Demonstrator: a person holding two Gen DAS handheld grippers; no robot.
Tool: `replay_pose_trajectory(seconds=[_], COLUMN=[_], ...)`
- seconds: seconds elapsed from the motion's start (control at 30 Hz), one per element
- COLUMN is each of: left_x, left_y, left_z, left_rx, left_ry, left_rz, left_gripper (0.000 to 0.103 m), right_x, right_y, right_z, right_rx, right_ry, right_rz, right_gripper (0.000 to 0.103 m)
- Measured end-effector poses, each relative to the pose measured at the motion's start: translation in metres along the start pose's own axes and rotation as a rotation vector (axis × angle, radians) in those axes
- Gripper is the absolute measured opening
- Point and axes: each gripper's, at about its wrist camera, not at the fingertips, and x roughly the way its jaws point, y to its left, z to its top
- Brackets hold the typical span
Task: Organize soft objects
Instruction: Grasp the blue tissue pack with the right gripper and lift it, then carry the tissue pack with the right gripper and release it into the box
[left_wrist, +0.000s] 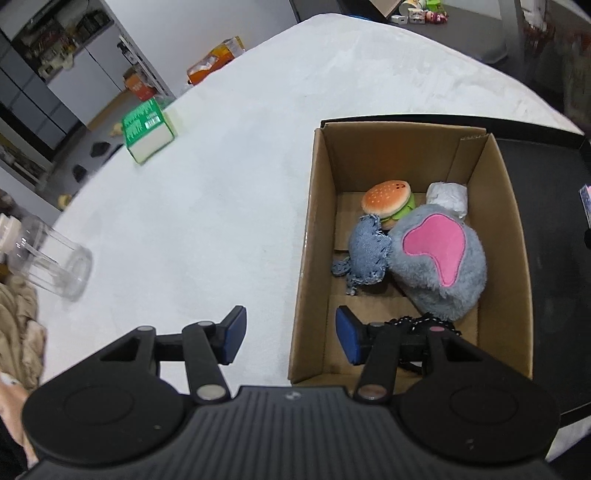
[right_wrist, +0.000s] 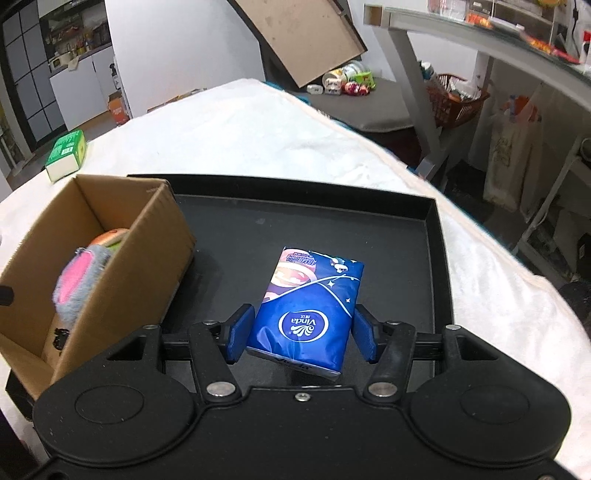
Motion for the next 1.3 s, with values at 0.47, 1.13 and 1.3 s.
replay_pose_trajectory(seconds=[0.47,1.13,1.3], left_x=[0.012,0.033,0.035], left_y=[0.024,0.045,0.051], left_z=[-0.005,-0.011,-0.012], left_rx=[-0.081,-0.147,-0.168], left_ry=[0.052,0.113,0.117], left_rz=[-0.170,-0.294,-0.314], left_gripper=[0.051,0.009,0.009], right_x=[-0.040,-0.065,-0.066], right_y=[0.022,0.095,0.110], right_z=[0.010,0.026,0.029], right_rx=[0.001,-0.073,-0.075], right_ry=[-0.044,-0.076,-0.062], right_rz=[-0.023,0.007,0.048], right_gripper=[0.056,0.056,0.056])
